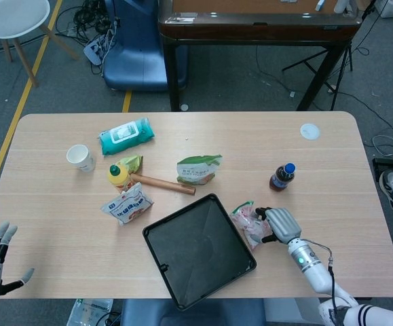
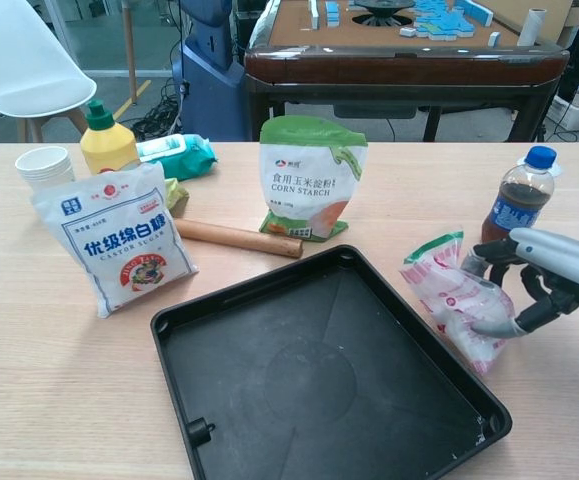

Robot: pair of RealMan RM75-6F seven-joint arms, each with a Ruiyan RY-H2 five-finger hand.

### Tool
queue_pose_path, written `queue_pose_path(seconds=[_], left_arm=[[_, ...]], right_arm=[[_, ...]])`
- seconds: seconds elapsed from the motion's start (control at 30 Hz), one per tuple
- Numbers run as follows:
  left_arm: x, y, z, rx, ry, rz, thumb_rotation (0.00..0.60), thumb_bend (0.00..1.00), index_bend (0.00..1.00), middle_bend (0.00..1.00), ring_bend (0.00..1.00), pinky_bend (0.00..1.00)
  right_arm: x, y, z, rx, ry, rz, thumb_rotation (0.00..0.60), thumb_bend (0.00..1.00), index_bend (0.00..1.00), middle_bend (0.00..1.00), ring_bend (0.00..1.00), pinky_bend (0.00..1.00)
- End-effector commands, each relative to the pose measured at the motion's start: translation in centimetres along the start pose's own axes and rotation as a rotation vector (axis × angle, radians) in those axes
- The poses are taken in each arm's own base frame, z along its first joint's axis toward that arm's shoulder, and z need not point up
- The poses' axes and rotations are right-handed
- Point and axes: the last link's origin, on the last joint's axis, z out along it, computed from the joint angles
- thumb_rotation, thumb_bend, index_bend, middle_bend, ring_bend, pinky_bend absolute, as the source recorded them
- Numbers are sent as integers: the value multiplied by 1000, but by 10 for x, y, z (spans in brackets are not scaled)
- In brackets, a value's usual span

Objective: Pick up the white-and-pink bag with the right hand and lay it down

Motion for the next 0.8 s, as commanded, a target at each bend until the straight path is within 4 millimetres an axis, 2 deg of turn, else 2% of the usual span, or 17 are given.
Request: queue_pose_path(seconds=[0.03, 0.3, 0.53, 0.8], left_arm=[[0, 1, 0, -3, 0, 0, 600, 177, 77, 12, 0, 54], [1, 5, 1, -17, -5, 3, 600, 177, 77, 12, 0, 54], [2, 5, 0, -17, 0, 3, 600, 177, 77, 12, 0, 54], [3, 5, 1, -19, 3, -3, 600, 176, 77, 12, 0, 54]], right_arm=[[10, 0, -3, 31, 4, -36, 600, 662, 611, 583, 587, 751], [53, -19, 1, 147, -17, -259, 600, 661, 612, 583, 588, 752], [80, -44, 12, 213, -53, -458, 600, 661, 612, 580, 588, 752], [83, -66, 22, 256, -105, -637, 600, 661, 612, 578, 588, 752]])
